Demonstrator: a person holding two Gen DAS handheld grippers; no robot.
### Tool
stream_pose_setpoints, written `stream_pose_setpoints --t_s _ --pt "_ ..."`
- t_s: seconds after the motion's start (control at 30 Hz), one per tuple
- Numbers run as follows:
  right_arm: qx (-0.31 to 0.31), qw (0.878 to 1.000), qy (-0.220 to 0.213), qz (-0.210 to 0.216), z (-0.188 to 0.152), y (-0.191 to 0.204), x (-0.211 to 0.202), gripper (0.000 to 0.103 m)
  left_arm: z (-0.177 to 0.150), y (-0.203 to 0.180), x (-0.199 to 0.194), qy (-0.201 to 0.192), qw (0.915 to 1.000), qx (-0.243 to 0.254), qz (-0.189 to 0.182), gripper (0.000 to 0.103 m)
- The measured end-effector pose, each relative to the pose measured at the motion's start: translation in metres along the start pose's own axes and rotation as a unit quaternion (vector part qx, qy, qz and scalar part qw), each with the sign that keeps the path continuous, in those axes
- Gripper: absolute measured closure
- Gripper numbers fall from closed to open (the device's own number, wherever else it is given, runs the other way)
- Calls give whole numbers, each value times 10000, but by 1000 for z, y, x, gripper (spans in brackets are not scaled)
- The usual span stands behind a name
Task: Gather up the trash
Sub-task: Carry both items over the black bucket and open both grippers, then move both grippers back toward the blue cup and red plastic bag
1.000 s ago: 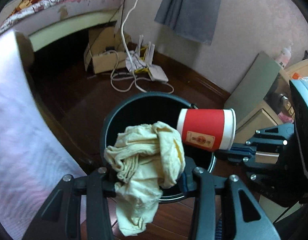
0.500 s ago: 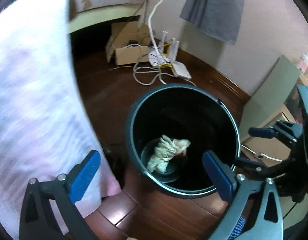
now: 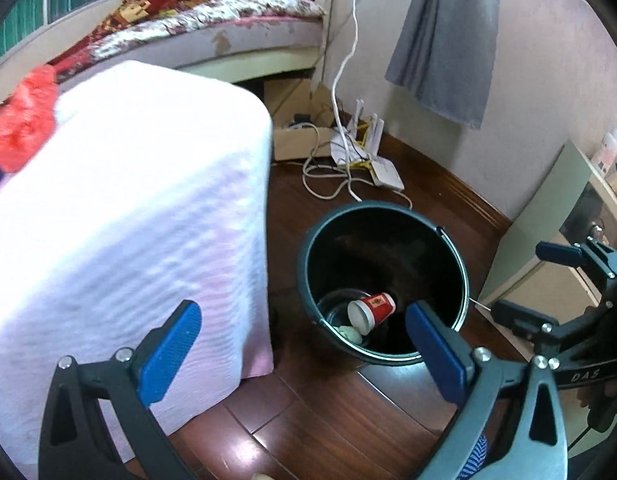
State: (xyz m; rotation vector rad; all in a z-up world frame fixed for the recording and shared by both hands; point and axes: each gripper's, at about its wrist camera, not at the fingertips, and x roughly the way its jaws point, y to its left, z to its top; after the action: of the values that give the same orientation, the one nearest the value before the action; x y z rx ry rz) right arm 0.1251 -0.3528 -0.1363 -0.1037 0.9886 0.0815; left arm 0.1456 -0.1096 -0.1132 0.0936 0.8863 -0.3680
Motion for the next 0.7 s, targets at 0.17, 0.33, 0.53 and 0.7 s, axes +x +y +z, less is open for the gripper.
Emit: stream_pose_setpoints --t_s 0.17,0.33,0.53,0.7 --pt "-40 9995 -299 -3 6 19 -31 0 -1 8 -29 -198 9998 -76 50 1" --pt "-107 9989 -448 80 9 37 -50 0 -4 16 -50 -333 9992 -140 161 1" --pt "-139 9974 -642 281 14 60 -69 0 -5 30 -73 -538 9978 -251 300 1" --pt "-222 9954 -829 414 21 79 -82 0 -8 49 -99 -753 9952 -431 445 1"
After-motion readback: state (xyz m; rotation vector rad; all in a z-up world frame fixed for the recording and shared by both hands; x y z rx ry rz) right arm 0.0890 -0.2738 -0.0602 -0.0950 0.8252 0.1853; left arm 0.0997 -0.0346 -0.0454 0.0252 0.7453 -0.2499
